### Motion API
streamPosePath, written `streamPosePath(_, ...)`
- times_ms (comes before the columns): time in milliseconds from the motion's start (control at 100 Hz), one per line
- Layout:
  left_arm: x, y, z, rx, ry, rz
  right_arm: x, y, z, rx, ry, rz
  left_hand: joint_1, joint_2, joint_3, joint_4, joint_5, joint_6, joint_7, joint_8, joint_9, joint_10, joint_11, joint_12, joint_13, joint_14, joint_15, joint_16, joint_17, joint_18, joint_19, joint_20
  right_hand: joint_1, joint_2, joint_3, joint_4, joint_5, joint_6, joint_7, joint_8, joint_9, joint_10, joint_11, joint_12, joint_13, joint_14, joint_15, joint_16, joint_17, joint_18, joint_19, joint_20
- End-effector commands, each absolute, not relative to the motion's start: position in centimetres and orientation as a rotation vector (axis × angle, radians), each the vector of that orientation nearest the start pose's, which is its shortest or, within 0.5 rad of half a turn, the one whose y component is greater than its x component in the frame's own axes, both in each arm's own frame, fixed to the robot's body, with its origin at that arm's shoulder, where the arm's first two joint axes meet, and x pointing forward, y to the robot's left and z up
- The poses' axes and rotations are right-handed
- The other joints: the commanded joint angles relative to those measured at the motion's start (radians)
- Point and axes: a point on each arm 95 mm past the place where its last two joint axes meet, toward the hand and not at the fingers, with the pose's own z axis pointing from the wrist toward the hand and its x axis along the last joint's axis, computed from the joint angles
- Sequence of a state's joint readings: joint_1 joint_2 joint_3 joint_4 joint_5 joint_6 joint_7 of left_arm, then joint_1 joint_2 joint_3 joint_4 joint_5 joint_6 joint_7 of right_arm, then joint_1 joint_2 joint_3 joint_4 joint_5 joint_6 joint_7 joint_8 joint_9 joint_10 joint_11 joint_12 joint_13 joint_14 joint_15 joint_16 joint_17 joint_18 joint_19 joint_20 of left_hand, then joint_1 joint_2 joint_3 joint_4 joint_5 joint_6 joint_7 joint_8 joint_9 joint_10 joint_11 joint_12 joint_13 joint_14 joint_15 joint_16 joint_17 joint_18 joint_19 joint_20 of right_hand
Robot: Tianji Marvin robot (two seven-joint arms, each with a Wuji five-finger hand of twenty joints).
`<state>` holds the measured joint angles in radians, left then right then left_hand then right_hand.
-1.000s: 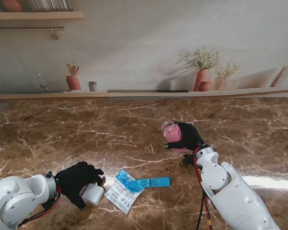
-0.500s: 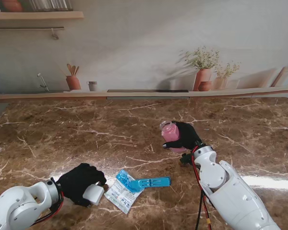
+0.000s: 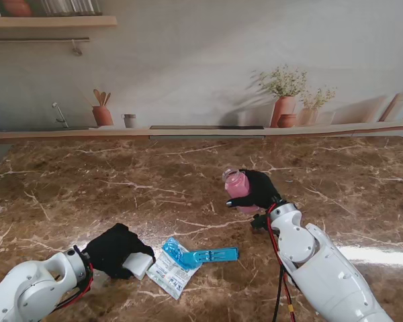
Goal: Fill the seasoning bottle
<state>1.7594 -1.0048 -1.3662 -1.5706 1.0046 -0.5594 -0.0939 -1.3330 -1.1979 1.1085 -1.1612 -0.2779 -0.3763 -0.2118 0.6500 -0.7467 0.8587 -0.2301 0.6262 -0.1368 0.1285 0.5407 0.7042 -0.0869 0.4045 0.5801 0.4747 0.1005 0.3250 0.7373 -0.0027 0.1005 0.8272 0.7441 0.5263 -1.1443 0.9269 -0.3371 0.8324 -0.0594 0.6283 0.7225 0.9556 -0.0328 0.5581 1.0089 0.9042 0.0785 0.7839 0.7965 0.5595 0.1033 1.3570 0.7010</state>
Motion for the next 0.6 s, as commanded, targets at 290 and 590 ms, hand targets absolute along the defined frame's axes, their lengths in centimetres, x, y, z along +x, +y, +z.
streamPosePath(290, 33.0, 4.6, -38.5, -1.238, 1.923, -1.625, 45.4, -0.3, -36.1, -2.002, -1.115, -2.511, 0.121, 0.071, 0.031, 0.003, 0.162, -0.138, 0.873, -0.104, 0.371, -0.01, -0.15, 0.289, 0.214, -0.001, 0.134, 0.033, 0.032, 0.037, 0.072, -0.008, 0.327, 0.355, 0.376, 0.07, 0.187, -0.205, 0.157, 0.036, 0.05, -0.133, 0.1, 0.025, 0.06, -0.107, 0.193, 0.082, 0.017, -0.036, 0.016, 0.045)
streamPosePath(590, 35.1, 4.9, -35.3, -1.248, 1.792, -1.661, 45.3, -0.8, -35.7, -2.023, -1.13, -2.528, 0.118, 0.08, 0.019, 0.001, 0.2, -0.126, 0.875, -0.117, 0.415, 0.003, -0.156, 0.289, 0.237, 0.024, 0.151, 0.042, 0.041, 0.045, 0.081, -0.005, 0.325, 0.363, 0.368, 0.07, 0.184, -0.205, 0.159, 0.031, 0.05, -0.131, 0.101, 0.026, 0.06, -0.107, 0.195, 0.083, 0.017, -0.036, 0.014, 0.049)
